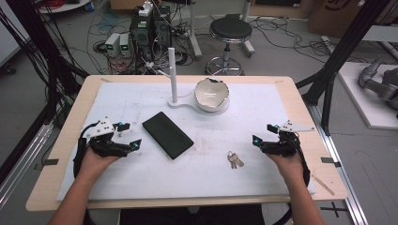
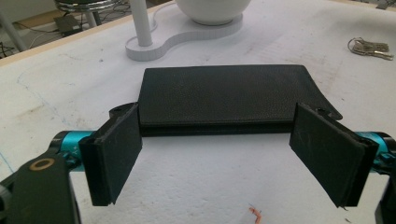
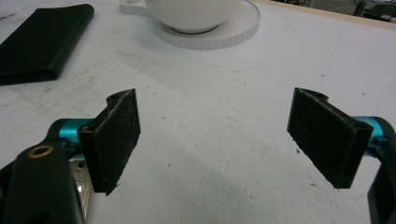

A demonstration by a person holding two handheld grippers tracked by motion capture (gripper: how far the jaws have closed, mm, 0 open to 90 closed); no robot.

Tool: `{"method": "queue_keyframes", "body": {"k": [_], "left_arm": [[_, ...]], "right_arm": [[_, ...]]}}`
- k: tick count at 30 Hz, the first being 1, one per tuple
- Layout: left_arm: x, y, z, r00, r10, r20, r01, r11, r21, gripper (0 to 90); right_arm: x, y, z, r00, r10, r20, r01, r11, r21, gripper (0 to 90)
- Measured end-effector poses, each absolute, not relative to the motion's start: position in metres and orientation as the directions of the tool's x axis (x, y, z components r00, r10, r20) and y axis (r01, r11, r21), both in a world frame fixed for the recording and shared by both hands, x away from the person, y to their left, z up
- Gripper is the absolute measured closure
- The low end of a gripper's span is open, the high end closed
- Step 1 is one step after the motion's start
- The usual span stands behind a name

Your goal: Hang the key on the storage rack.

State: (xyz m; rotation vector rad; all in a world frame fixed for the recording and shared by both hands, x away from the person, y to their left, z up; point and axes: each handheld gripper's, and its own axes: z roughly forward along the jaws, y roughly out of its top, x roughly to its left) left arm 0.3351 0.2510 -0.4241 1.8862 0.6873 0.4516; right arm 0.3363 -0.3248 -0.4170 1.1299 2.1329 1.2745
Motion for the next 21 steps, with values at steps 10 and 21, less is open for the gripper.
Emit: {"method": "queue_keyframes", "body": {"k": [10, 21], "left_arm": [[0.335, 0.251, -0.425, 0.766, 0.643, -0.003, 0.255, -0.299, 0.919, 17.1], [0.337, 0.251, -0.426, 0.769, 0.639, -0.008, 0.255, -0.295, 0.921, 17.1]], "right_arm": [[0.337, -0.323, -0.418, -0.607, 0.790, 0.083, 0.446, 0.252, 0.859, 17.4], [0.338, -0.301, -0.421, -0.658, 0.747, 0.095, 0.472, 0.311, 0.825, 18.6]]}}
